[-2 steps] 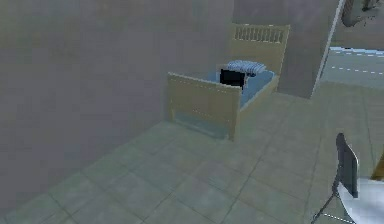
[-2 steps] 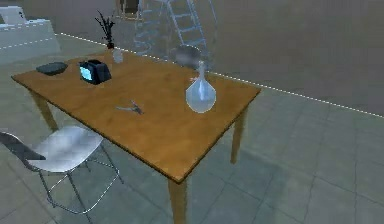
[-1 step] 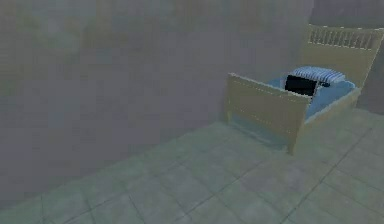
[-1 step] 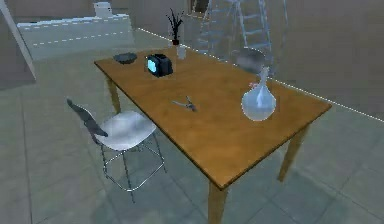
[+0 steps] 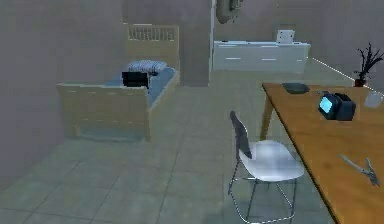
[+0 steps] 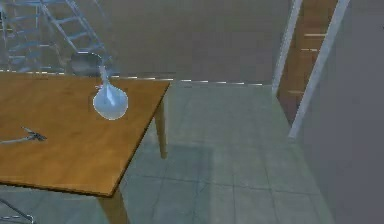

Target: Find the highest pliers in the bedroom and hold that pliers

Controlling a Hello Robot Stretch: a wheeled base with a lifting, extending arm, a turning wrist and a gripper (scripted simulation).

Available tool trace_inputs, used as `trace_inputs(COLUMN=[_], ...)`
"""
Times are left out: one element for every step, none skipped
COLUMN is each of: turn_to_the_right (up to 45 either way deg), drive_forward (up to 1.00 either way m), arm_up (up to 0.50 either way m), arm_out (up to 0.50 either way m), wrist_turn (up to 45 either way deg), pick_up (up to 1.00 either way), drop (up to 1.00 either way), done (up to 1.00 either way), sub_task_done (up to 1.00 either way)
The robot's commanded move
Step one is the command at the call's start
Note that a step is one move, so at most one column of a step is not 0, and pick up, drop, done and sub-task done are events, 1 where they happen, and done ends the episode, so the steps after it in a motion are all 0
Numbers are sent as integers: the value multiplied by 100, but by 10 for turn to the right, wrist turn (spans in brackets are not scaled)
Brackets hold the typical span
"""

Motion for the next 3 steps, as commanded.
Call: trace_inputs(turn_to_the_right=[450,450,60], drive_forward=[0,0,0], arm_up=[0,0,0], arm_out=[0,0,0], wrist_turn=[0,0,0], pick_up=[0,0,0], drop=[0,0,0], done=[0,0,0], sub_task_done=[0,0,0])
